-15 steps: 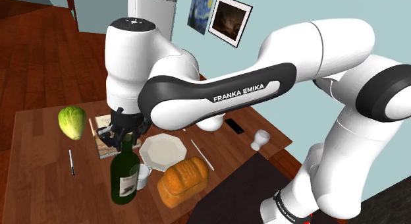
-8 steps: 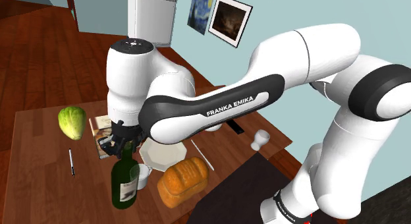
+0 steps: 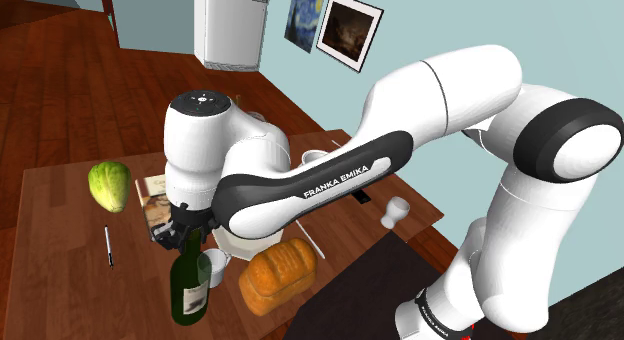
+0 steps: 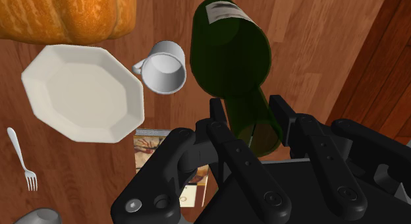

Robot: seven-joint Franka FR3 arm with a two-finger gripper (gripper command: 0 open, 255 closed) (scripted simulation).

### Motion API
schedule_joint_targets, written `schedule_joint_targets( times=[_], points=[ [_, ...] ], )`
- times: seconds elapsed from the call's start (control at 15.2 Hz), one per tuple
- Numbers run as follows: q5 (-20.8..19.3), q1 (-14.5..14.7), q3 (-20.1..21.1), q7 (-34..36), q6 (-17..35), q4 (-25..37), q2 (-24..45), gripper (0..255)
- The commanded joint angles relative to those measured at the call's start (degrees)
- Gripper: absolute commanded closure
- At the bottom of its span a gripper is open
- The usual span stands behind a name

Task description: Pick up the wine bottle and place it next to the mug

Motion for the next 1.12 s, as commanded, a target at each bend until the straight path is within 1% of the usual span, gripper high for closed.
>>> schedule_joint_targets(
  times=[0.0, 0.79, 1.06],
  points=[
    [-0.63, 0.20, -0.25, 0.50, 1.33, -0.50, 0.89, 255],
    [-4.44, 1.53, -2.17, 3.34, 8.37, -2.52, 6.45, 255],
    [-4.43, 1.54, -2.18, 3.34, 8.38, -2.52, 6.45, 255]
  ],
)
